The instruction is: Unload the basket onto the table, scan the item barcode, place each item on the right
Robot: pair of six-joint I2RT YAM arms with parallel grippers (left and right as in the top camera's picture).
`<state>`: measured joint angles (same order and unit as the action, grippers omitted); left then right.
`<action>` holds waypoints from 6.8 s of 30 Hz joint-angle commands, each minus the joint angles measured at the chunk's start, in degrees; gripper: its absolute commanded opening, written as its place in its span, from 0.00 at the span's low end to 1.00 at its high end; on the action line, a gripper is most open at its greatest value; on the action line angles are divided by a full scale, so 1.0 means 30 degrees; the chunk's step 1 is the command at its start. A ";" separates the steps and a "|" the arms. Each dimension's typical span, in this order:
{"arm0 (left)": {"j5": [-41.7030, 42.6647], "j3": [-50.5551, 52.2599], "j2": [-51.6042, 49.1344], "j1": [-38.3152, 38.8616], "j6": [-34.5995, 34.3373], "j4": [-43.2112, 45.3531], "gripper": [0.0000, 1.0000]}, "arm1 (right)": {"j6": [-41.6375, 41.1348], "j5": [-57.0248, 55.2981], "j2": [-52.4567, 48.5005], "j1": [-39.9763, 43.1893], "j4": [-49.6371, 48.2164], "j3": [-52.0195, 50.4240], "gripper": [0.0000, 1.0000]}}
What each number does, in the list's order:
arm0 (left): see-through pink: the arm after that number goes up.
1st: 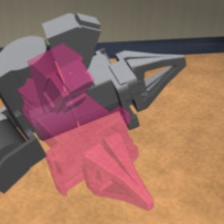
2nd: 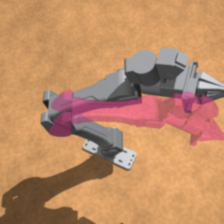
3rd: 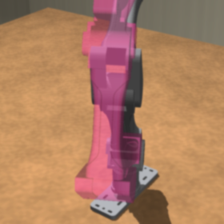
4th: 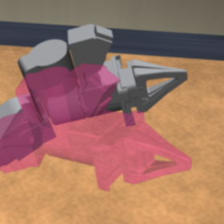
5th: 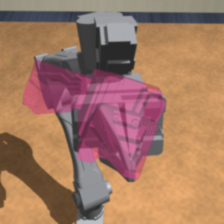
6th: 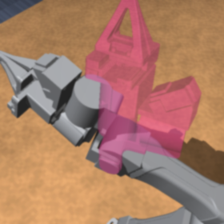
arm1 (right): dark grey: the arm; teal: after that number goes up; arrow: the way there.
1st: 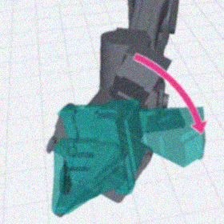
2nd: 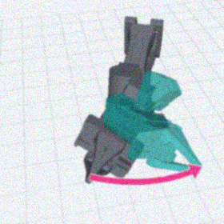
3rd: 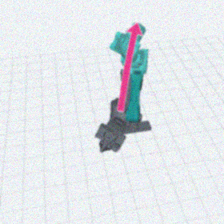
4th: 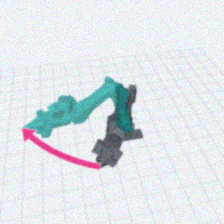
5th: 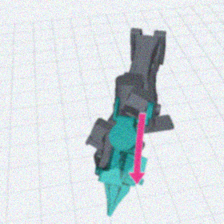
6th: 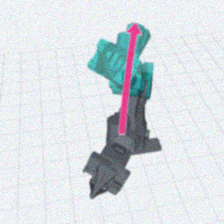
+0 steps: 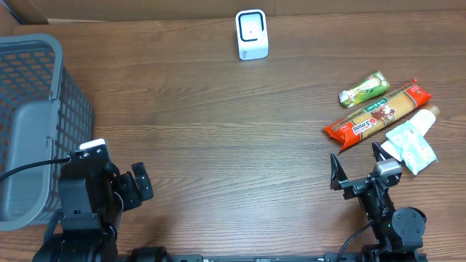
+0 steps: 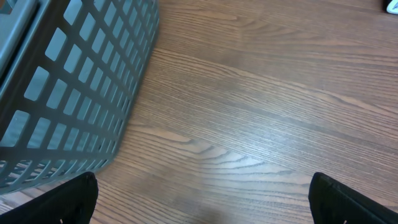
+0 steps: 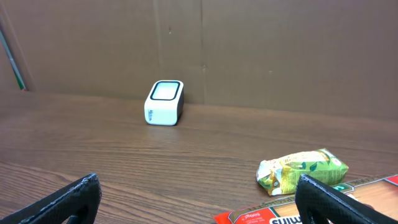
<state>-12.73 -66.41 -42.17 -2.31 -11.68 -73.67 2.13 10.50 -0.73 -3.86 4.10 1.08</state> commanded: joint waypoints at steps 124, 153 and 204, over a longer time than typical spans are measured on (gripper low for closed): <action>0.1756 2.2046 1.3974 0.0066 0.3337 2.3336 1.00 | -0.0204 0.0095 0.0168 -0.0138 -0.0109 -0.0204 1.00; 0.1756 2.2046 1.3974 0.0066 0.3337 2.3336 1.00 | -0.0204 0.0095 0.0168 -0.0138 -0.0109 -0.0204 1.00; 0.1756 2.2046 1.3974 0.0066 0.3337 2.3336 1.00 | -0.0204 0.0095 0.0168 -0.0138 -0.0109 -0.0204 1.00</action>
<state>-8.14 -0.51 -0.91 -2.28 -2.55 -3.68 1.69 10.48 -0.73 -3.86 4.10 1.08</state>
